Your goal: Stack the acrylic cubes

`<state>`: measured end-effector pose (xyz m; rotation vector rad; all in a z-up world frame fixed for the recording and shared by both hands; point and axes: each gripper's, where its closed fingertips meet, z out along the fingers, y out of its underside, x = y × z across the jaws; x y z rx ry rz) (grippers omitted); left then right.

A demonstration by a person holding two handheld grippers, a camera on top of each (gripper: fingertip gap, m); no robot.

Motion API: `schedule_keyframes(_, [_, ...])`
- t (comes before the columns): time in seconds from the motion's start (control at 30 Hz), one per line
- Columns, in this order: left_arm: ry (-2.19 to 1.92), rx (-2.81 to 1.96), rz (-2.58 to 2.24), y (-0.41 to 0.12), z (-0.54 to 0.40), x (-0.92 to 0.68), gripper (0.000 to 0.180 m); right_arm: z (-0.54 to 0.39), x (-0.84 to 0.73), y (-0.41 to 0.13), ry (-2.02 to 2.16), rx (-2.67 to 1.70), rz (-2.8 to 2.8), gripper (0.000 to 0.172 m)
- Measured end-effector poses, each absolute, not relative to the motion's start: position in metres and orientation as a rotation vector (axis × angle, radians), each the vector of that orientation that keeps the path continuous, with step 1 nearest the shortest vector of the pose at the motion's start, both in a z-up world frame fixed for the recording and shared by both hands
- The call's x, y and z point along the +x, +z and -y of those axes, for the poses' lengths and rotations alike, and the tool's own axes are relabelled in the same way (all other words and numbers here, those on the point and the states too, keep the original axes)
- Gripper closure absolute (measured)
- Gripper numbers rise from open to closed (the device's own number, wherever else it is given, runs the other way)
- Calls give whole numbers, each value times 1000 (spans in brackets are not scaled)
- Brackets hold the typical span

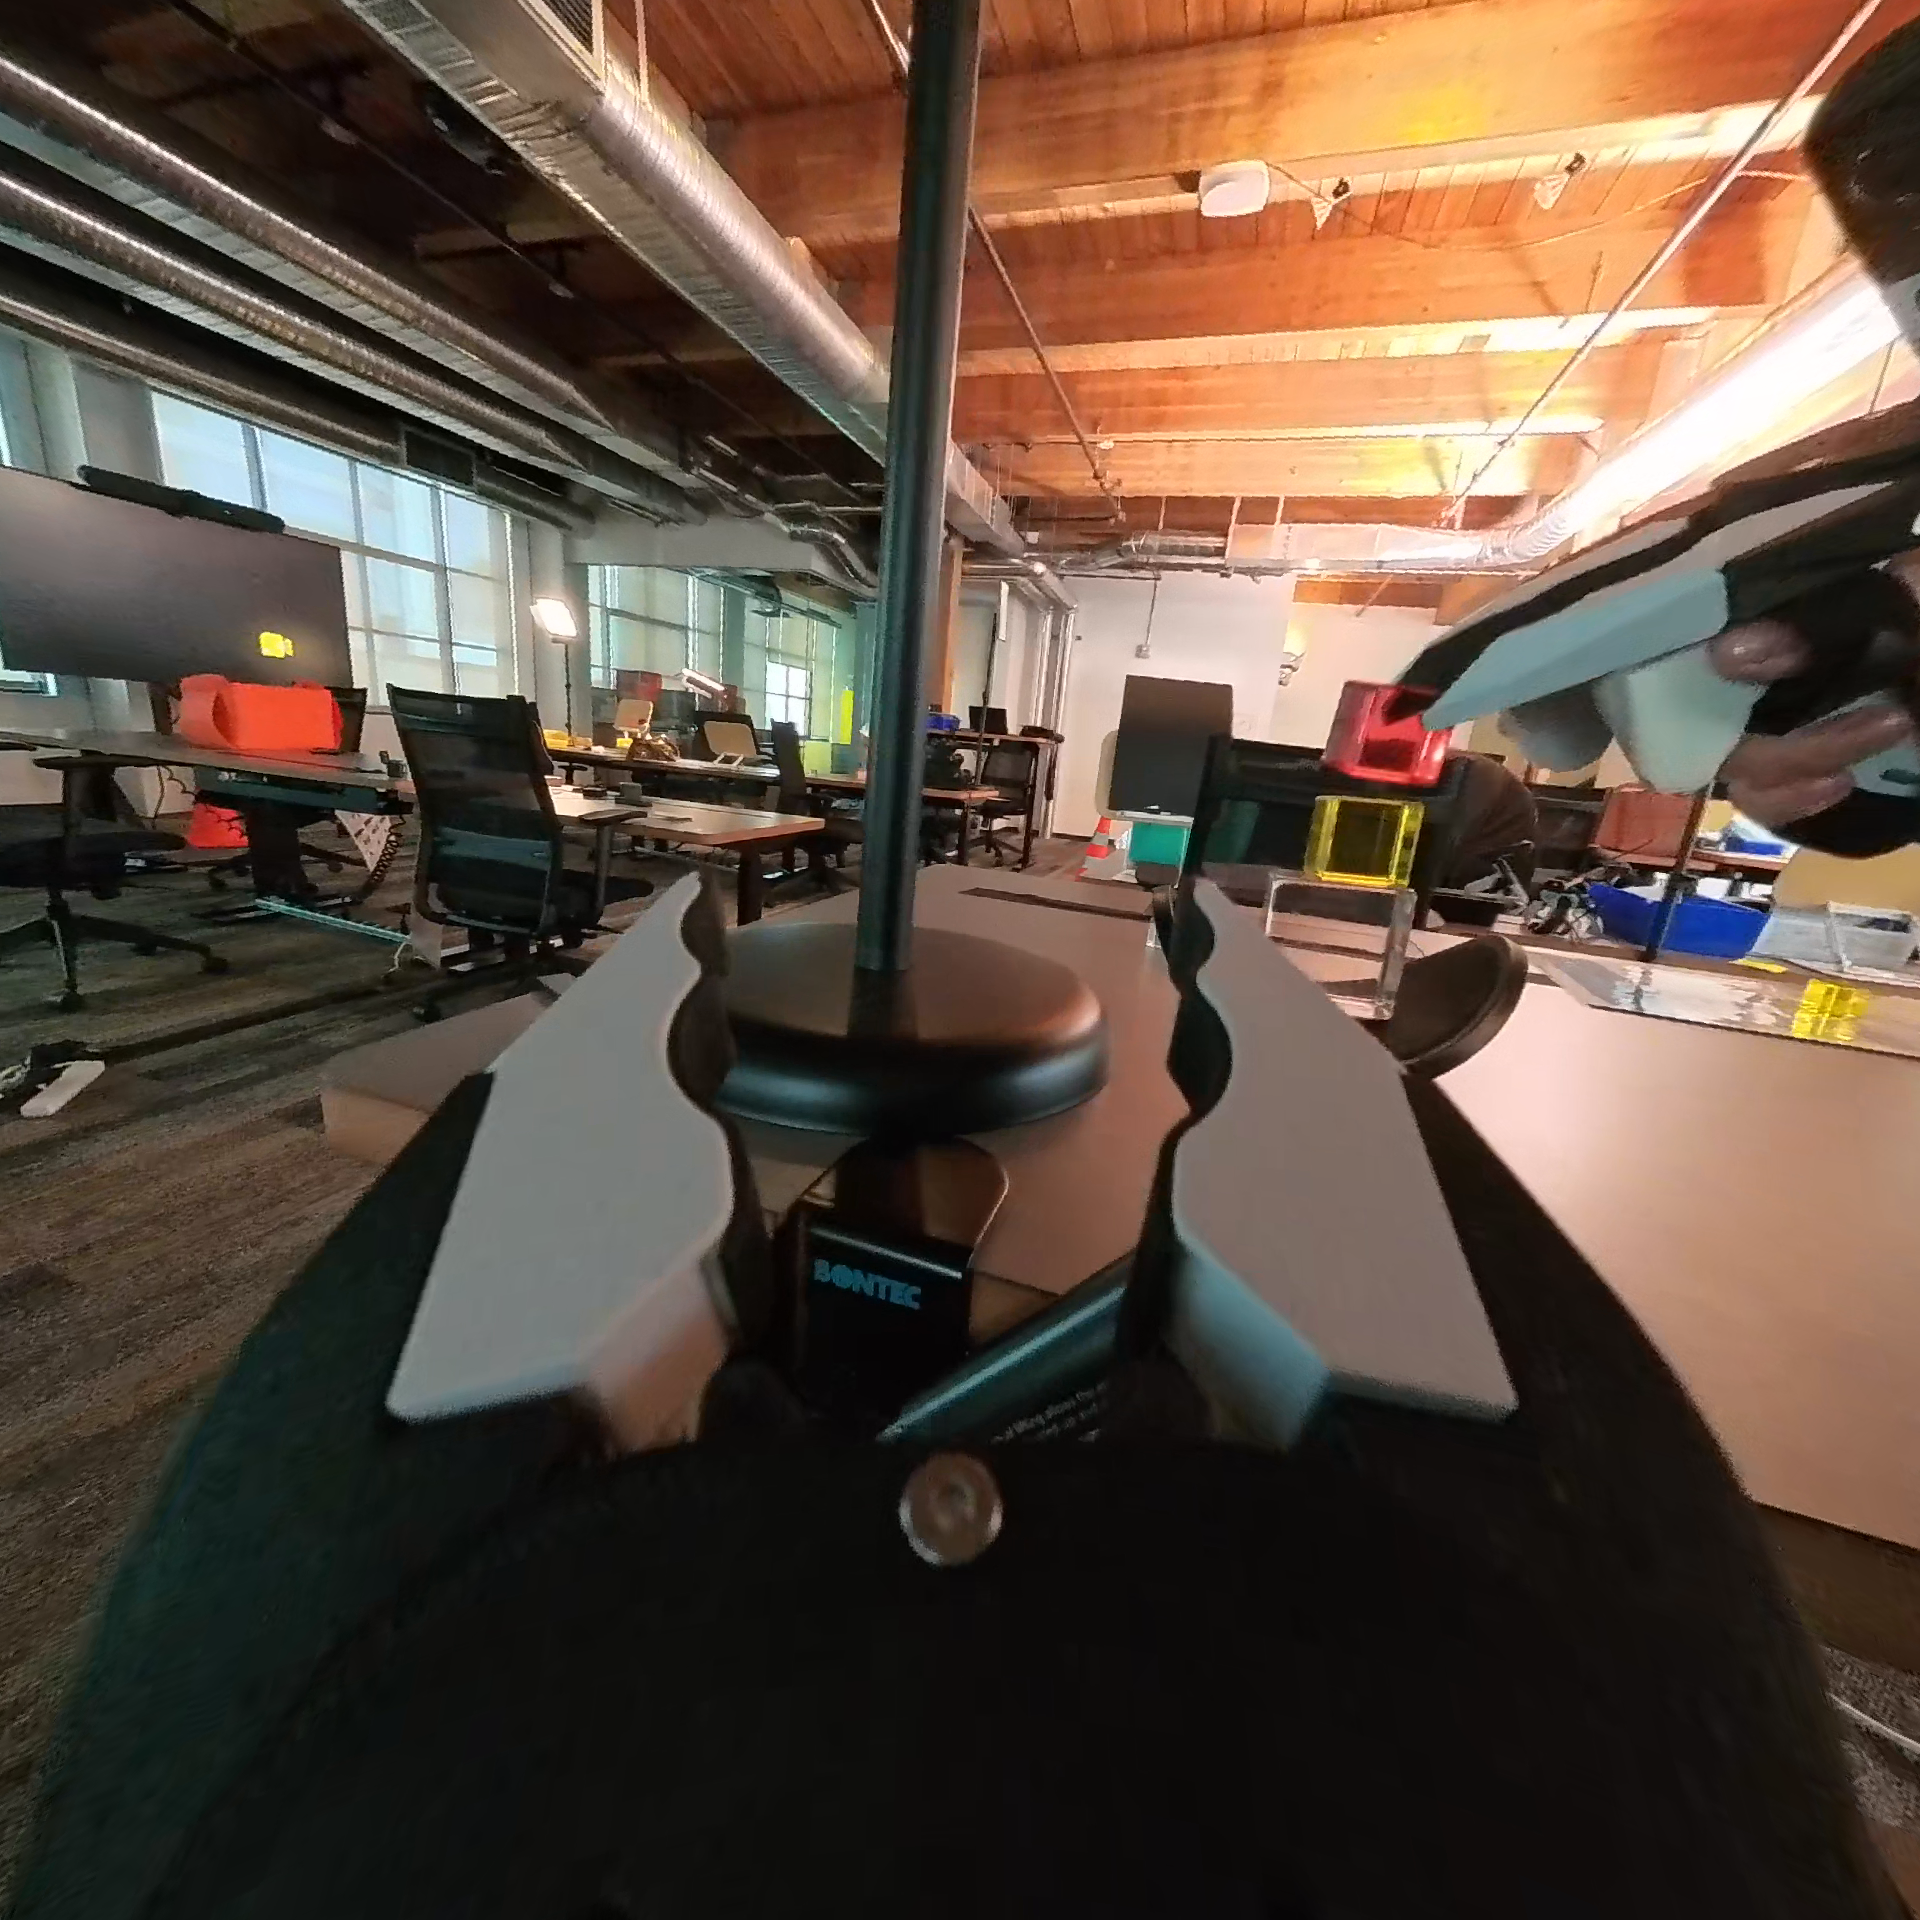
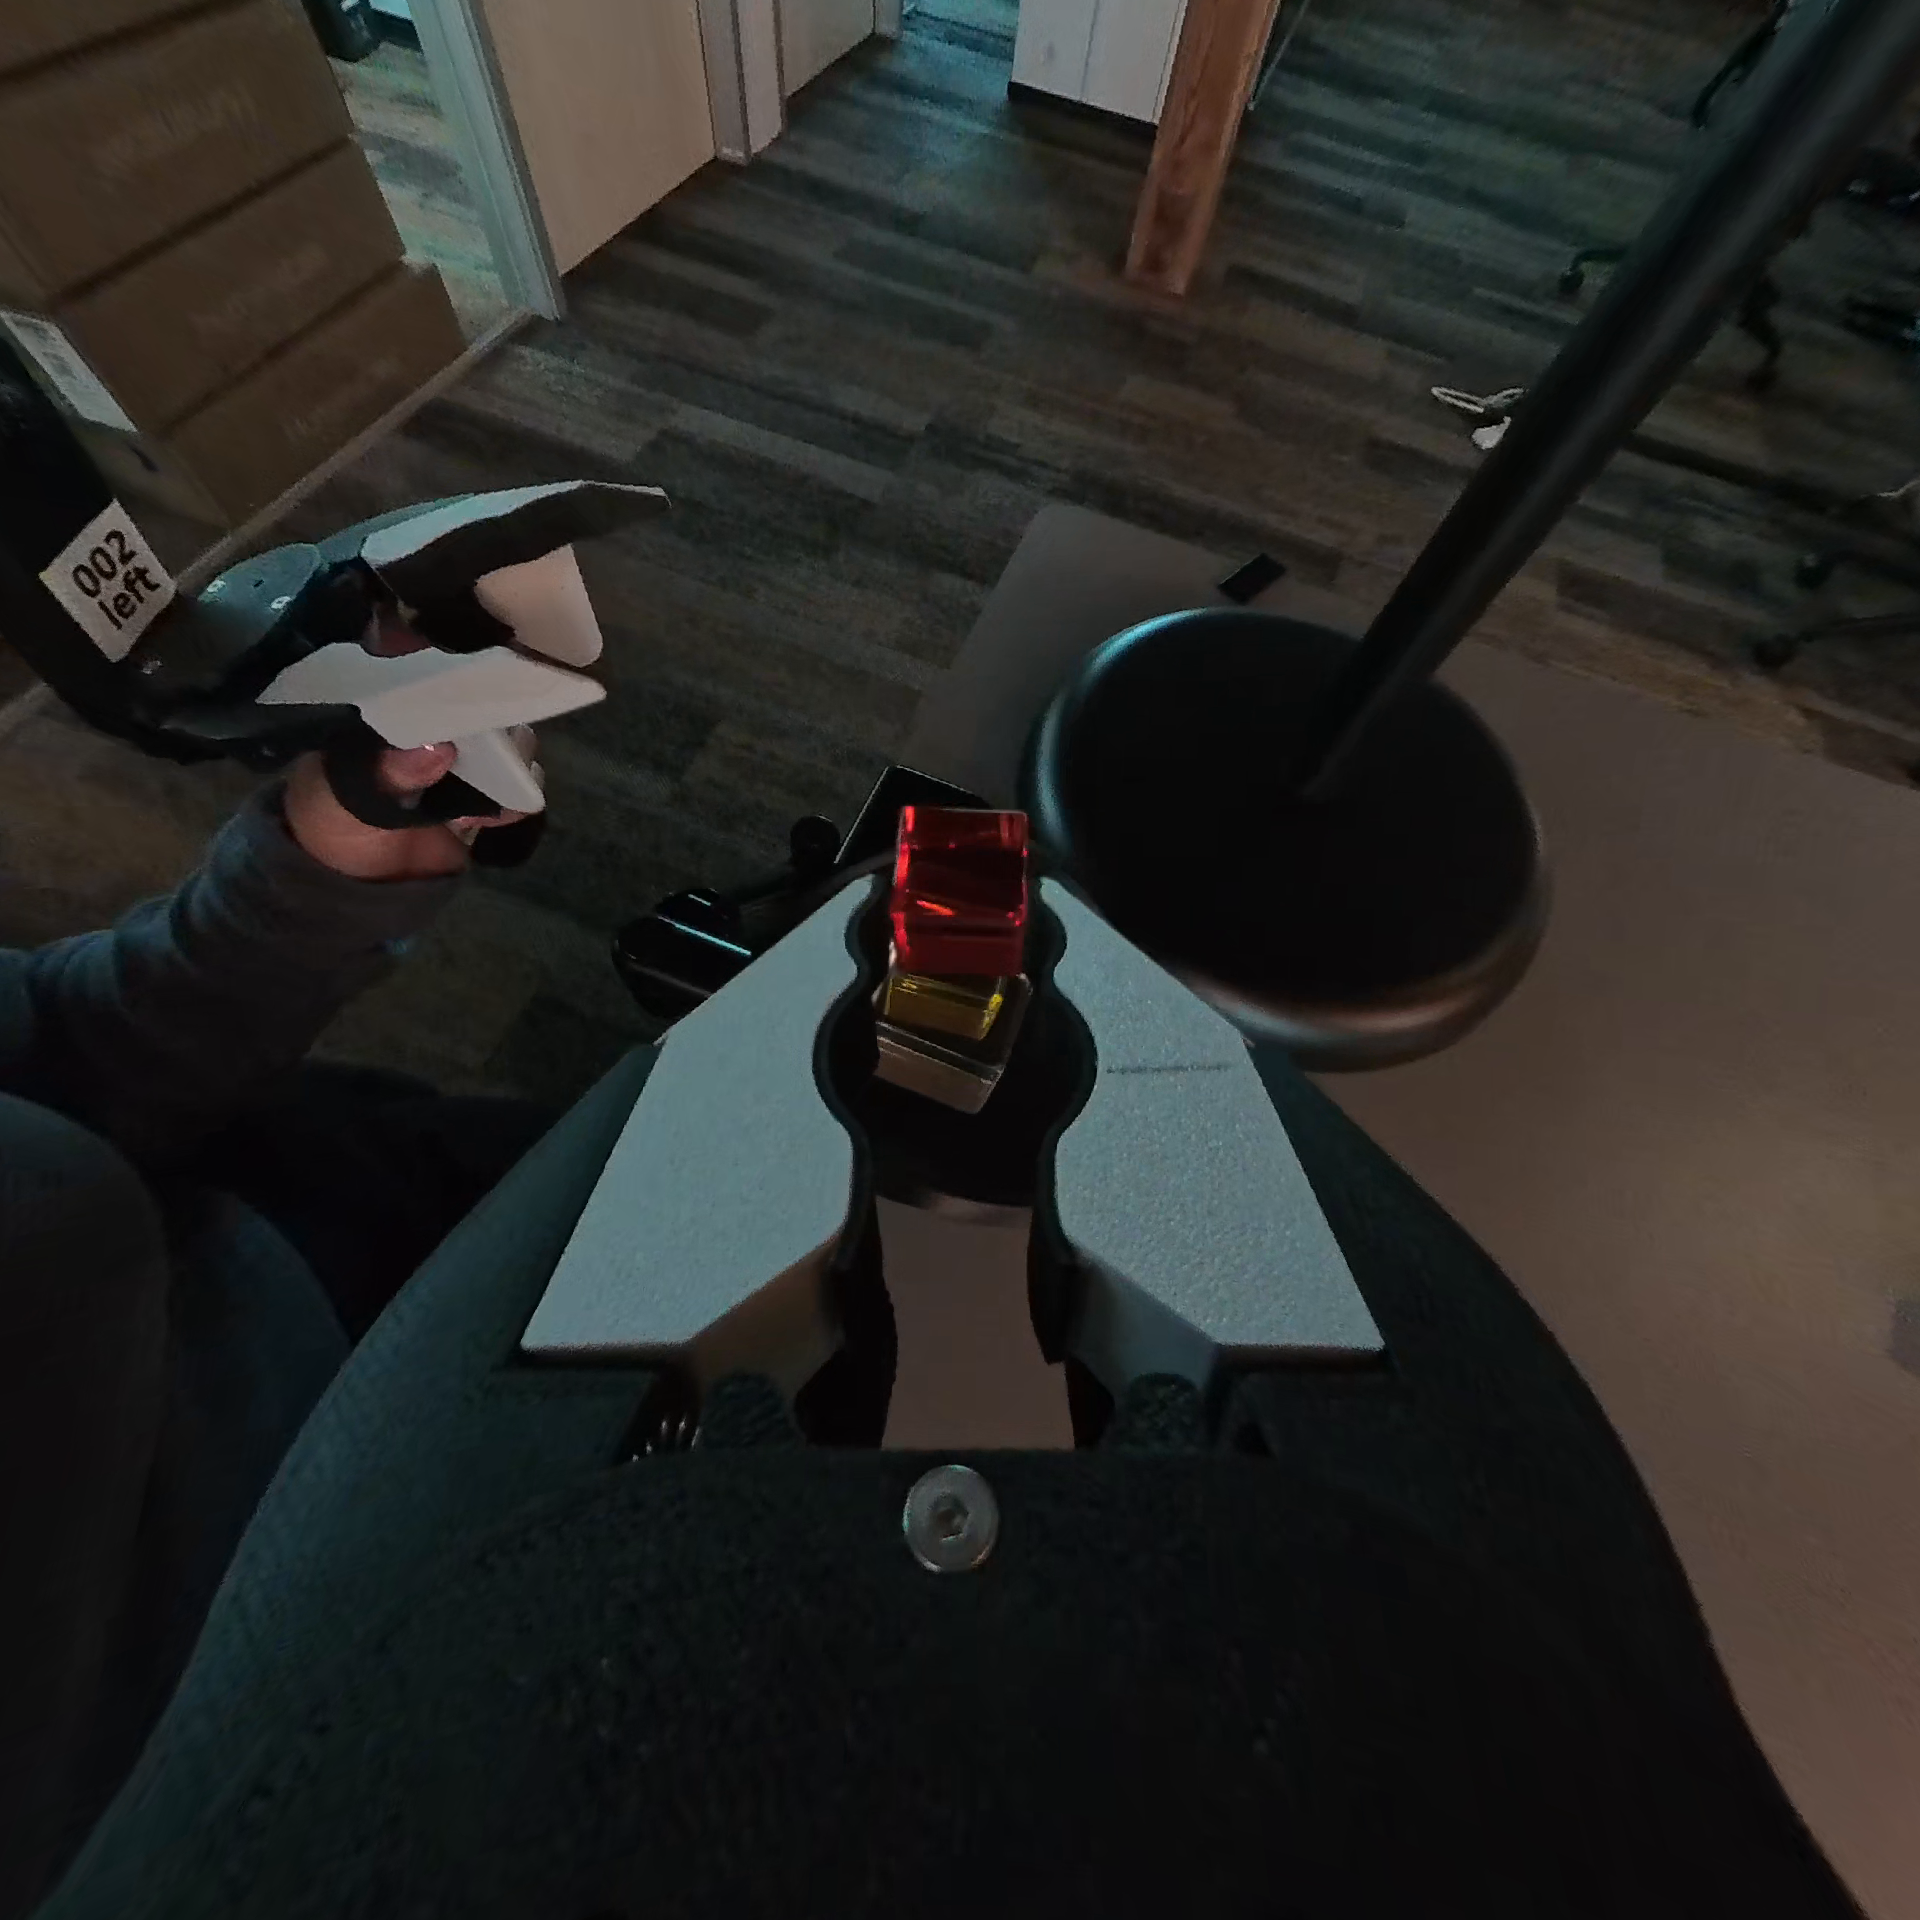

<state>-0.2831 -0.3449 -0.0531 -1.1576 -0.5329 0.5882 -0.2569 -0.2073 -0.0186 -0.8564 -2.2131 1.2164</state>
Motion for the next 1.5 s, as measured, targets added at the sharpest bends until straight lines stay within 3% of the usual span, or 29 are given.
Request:
schedule_keyframes(0.5, [580, -1157, 537, -57, 348, -283, 95, 208, -258, -23, 1242, -886, 2214, 148])
schedule_keyframes(0.7, [583, -1151, 533, -55, 349, -280, 95, 200, -255, -6, 1300, -894, 2146, 127])
schedule_keyframes(0.83, [590, -1127, 523, -51, 352, -276, 95, 146, -244, 46, 1298, -894, 1870, 123])
schedule_keyframes(1.03, [554, -991, 403, -26, 337, -240, 95, -20, -189, 100, 1271, -1054, 1249, 147])
schedule_keyframes(1.27, [484, -899, 96, -6, 274, -146, 104, -265, -55, 1, 625, -1301, 729, 143])
schedule_keyframes(1.5, [150, -983, -78, -25, 202, -80, 108, -371, 37, -106, 327, -1640, 731, 134])
